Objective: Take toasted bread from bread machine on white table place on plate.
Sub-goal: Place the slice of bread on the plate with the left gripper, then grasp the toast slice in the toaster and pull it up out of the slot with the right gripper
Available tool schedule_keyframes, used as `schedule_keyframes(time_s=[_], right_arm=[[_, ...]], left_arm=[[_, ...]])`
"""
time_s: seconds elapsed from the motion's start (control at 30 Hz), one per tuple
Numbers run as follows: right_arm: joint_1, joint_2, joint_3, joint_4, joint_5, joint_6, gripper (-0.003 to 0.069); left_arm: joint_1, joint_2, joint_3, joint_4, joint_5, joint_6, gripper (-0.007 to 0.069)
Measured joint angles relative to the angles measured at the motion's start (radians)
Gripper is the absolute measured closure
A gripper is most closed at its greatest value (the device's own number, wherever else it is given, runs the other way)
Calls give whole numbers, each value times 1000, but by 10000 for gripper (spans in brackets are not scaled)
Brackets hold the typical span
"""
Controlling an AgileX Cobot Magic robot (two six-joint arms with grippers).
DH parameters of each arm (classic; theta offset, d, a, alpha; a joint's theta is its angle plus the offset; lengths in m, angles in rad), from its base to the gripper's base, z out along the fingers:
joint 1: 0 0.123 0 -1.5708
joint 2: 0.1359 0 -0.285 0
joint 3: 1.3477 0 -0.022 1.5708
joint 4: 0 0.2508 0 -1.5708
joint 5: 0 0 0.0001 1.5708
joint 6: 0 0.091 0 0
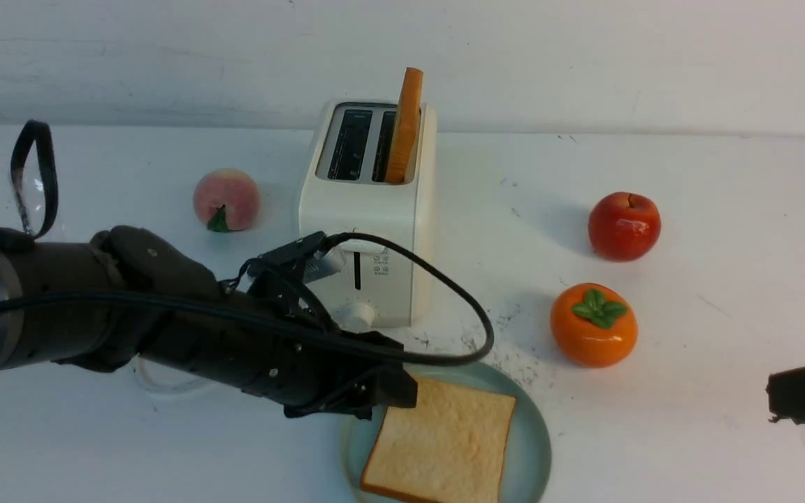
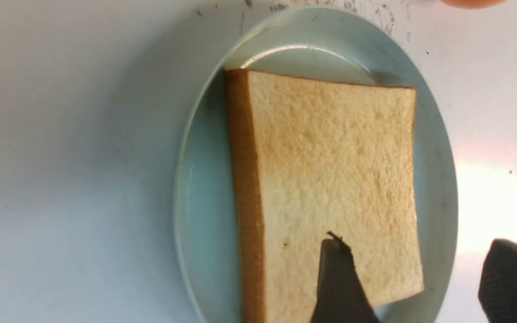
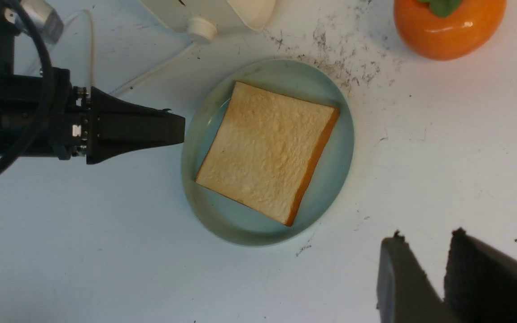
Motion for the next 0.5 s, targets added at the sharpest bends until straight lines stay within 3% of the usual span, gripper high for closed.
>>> schedule_keyframes(time_s=[0.17, 0.27, 0.33, 0.37, 0.43, 0.5], right_arm=[[0, 0, 0, 1, -5, -7, 489], [0, 1, -8, 13, -20, -42, 489], [0, 6, -25, 19, -22, -59, 489], [0, 16, -57, 22, -22, -71, 489], [0, 44, -110, 23, -22, -79, 496], [0, 76, -155, 29, -20, -82, 516]], left_arm=[[0, -52, 0, 159, -31, -101, 240], [0, -103, 0, 314, -33, -200, 305], [0, -139, 0, 403, -25, -276, 364], [0, -201, 0, 517, -2, -364, 463], [0, -264, 0, 640, 33, -452, 586], [0, -326, 0, 732, 59, -527, 638]])
